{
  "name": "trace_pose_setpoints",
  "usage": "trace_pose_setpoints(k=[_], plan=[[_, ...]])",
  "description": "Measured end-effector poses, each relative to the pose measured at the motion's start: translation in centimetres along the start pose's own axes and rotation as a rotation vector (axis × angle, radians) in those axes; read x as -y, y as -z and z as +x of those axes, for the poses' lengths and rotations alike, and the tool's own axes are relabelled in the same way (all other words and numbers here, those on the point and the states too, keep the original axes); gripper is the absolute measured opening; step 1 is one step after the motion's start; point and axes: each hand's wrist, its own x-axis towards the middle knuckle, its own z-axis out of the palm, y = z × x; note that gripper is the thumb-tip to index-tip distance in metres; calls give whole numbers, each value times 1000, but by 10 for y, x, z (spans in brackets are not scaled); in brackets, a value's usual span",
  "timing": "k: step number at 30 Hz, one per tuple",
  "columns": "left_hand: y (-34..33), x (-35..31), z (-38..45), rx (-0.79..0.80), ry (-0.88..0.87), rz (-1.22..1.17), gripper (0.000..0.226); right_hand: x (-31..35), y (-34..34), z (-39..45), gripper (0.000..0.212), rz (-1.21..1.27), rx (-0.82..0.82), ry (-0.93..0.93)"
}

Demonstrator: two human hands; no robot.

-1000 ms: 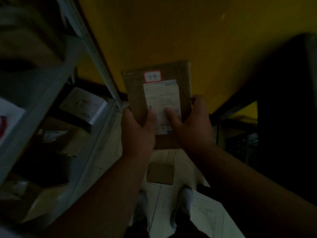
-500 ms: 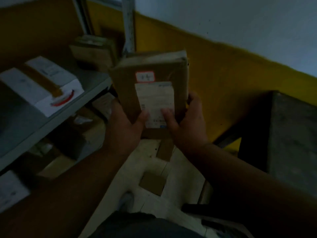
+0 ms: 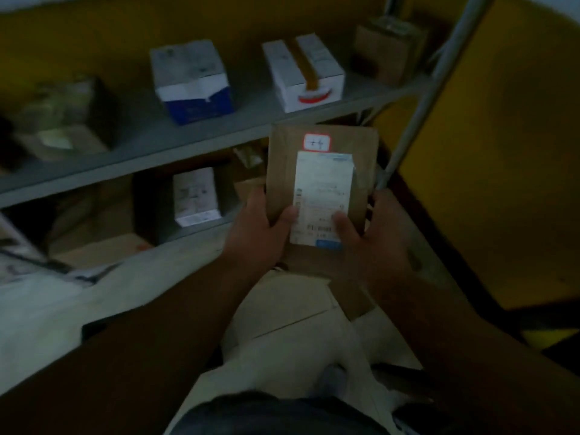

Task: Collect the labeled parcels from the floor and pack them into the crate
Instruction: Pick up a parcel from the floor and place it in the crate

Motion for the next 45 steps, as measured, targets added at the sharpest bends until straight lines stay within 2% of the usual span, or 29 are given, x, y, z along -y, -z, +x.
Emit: trace_pose_setpoints(k=[5, 8, 13, 17, 20, 24, 29, 32, 39, 45], plan=[[68, 47, -52, -57, 99, 3, 29, 15, -66, -52, 52, -14, 99, 66], [120, 97, -93, -81, 164, 4, 33, 25, -124, -99, 51, -48, 149, 113], [243, 191, -164, -137, 248, -3, 52, 58, -249, -185, 45, -53, 270, 213], [347, 235, -205, -258, 299, -1, 52, 111, -335, -246, 42, -26, 361, 270], [385, 259, -214, -265, 335, -42, 48, 130, -377, -266, 38, -37, 394, 268], [381, 308, -211, -218, 420, -162, 49, 112, -416, -263, 35, -119, 432, 211], [355, 385, -182, -208, 563, -244, 39, 56, -477, -240, 40, -226, 518, 136], [336, 439, -158, -182, 615, -243, 38, 17, -516, -226, 47, -259, 515, 72], [285, 592, -116, -89, 693, -240, 29, -100, -631, -216, 41, -343, 419, -117], [228, 722, -107, -46, 742, -254, 44, -222, -702, -224, 53, -406, 425, -274]])
